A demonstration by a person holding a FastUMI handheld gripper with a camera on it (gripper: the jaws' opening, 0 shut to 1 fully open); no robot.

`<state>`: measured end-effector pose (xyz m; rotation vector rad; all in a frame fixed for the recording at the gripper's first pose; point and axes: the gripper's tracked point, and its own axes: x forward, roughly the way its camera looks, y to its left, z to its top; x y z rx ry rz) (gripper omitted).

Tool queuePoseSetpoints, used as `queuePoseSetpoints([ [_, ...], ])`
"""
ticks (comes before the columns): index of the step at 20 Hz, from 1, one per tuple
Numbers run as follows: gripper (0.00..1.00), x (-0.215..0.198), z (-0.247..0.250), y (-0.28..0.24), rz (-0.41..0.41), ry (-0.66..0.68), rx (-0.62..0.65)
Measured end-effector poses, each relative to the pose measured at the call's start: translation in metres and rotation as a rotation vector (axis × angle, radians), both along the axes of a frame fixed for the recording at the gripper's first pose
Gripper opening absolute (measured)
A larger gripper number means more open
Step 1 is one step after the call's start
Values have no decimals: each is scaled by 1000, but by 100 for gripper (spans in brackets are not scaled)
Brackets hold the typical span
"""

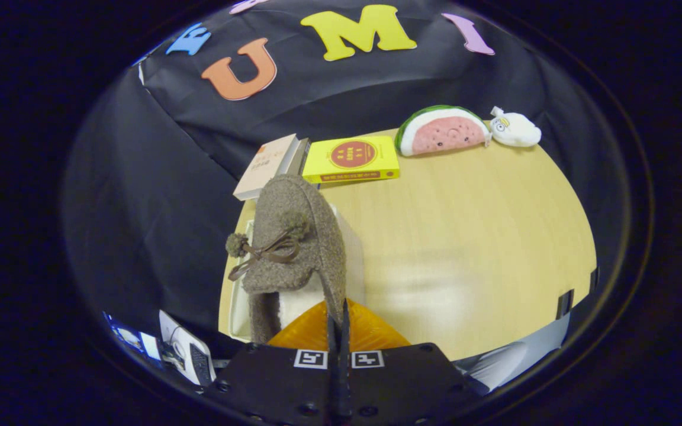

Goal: Open the storage box then place both shoes into the box .Put the left shoe in first, then the right shoe, with the right side of both shoes facing outward in a uniform manner.

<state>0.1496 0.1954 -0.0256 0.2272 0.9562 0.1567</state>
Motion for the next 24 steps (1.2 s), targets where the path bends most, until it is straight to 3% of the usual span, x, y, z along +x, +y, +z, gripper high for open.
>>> queuePoseSetpoints([
  [6,0,30,-45,35,-60,-32,-57],
  [12,0,30,-95,44,-67,12,-95],
  [18,1,26,-89,42,-80,-93,-171],
  [24,13,20,-75,39,-93,-170,-169],
])
